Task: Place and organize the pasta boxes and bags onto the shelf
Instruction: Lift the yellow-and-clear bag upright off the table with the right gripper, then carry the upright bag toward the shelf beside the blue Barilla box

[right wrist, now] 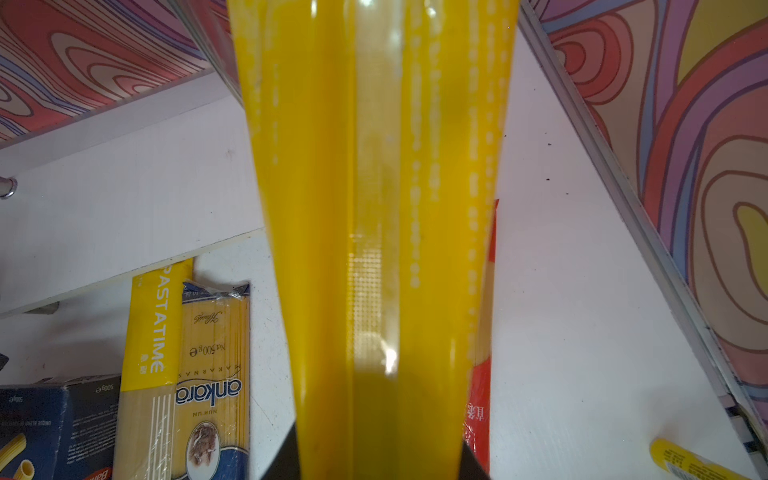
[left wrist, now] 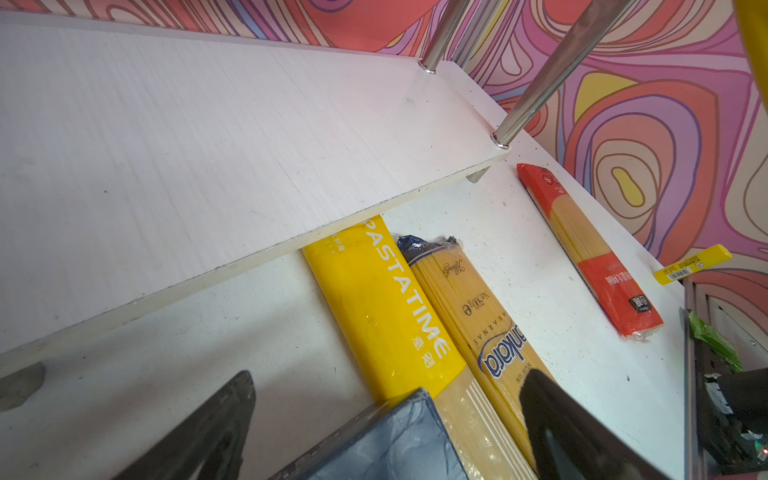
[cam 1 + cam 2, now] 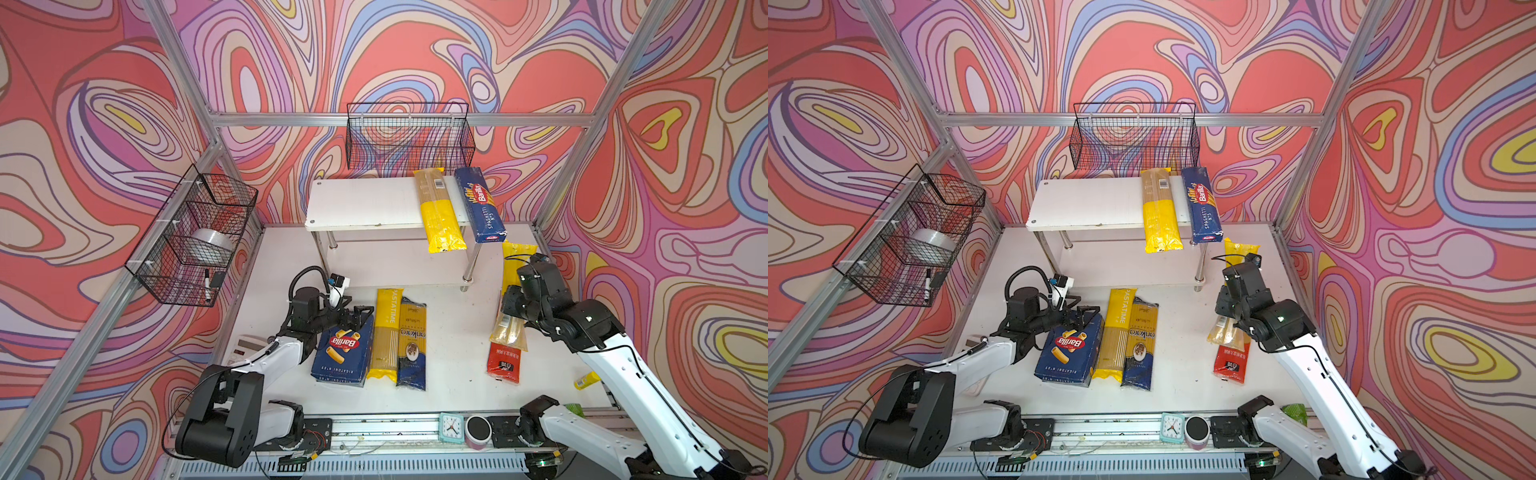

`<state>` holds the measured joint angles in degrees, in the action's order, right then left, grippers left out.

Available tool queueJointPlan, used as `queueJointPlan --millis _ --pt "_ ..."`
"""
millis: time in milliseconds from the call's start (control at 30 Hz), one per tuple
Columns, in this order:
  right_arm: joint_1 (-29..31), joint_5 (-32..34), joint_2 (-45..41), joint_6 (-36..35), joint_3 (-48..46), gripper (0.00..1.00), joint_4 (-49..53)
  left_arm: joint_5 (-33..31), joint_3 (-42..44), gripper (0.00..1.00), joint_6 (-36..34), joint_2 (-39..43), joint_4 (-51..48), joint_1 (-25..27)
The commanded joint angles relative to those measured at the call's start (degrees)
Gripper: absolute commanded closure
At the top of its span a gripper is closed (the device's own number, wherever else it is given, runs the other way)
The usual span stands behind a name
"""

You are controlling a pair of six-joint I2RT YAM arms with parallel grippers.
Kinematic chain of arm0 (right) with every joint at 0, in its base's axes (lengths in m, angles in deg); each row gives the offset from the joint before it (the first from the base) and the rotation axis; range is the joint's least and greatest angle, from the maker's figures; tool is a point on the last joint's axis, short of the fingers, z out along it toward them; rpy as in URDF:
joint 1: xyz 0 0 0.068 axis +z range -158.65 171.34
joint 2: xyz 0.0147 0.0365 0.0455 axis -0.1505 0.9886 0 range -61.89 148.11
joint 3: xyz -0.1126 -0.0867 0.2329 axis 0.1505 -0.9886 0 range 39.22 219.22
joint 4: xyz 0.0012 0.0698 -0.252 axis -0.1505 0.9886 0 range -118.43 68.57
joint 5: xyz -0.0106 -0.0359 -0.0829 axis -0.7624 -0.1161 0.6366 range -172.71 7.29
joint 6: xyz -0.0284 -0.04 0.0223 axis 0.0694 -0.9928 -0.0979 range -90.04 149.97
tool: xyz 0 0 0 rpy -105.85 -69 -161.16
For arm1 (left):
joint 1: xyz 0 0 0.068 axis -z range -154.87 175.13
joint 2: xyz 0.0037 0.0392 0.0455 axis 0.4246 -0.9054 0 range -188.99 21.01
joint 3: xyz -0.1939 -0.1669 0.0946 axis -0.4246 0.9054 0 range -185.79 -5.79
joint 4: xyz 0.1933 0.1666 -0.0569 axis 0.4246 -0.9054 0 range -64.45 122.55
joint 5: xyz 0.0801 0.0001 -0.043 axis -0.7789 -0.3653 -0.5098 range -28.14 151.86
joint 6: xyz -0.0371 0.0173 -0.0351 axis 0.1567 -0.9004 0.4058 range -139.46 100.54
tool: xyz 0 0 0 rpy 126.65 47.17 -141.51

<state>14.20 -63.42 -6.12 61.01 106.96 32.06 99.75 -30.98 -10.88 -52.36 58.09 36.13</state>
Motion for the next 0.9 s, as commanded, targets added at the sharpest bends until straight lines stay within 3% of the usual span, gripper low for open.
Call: queueJointPlan --millis 0,500,867 --pt "-0.2 4.5 0.0 -2.9 5.6 1.0 -2.1 0.0 -1.0 0.0 -0.7 0.8 -0.6 0.3" --pt "-0.2 6.3 8.5 -11.8 25.7 1.0 1.6 0.0 -1.0 0.0 -0.6 0.9 -0.5 0.3" --pt "-0.2 -0.1 18.9 -18.0 44.4 1.0 3.7 0.0 -1.1 0.0 -0.7 0.8 -0.6 0.3"
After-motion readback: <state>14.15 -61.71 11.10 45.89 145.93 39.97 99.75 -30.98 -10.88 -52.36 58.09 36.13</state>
